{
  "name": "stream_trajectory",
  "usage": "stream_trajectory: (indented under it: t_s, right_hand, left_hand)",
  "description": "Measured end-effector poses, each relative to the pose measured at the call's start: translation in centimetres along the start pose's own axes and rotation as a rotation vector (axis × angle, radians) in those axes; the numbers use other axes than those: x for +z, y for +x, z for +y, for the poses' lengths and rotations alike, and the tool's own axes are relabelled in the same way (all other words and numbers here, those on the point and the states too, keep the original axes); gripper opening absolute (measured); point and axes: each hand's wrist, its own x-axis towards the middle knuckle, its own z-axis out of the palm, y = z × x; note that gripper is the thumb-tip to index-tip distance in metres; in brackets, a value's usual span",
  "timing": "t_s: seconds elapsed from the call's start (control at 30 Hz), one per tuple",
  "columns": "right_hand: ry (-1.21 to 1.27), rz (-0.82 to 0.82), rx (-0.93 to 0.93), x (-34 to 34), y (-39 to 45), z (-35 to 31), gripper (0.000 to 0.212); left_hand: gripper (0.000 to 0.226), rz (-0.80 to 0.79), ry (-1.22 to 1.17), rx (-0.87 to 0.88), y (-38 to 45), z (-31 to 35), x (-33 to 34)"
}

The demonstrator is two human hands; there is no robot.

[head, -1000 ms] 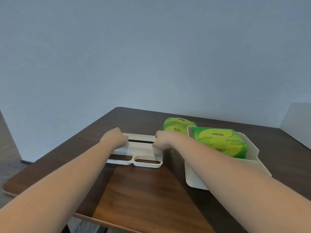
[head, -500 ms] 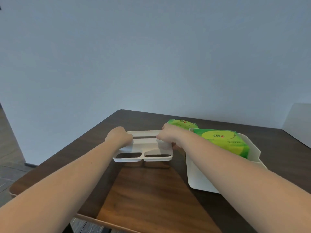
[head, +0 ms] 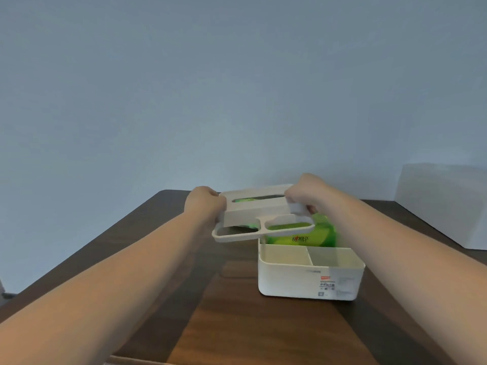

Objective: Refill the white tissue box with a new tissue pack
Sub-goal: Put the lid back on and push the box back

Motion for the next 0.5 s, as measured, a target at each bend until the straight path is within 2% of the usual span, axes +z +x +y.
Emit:
stream_trajectory:
  t_s: [0.13, 0.23, 0.4, 0.5]
  right_hand:
    - [-0.086, -0.003, 0.099, -1.6, -1.0, 3.3, 0.017]
    - [-0.105, -0.005, 0.156, -2.2, -1.3, 5.6, 0.007]
    - [0.037, 0.04, 0.118, -2.8, -0.7, 8.9, 0.027]
    - [0.051, 0.037, 0.12, -2.5, -0.5, 9.7, 0.028]
  left_hand:
    - [0.019, -0.042, -0.079, -0.015, -1.2, 1.8, 2.9]
    - [0.018, -0.097, -0.031, -0.01, -2.1, 2.8, 4.6]
    - [0.017, -0.131, 0.048, 0.008, -3.6, 4.0, 6.9]
    - [0.018, -0.144, 0.017, -0.021, -3.9, 4.2, 7.8]
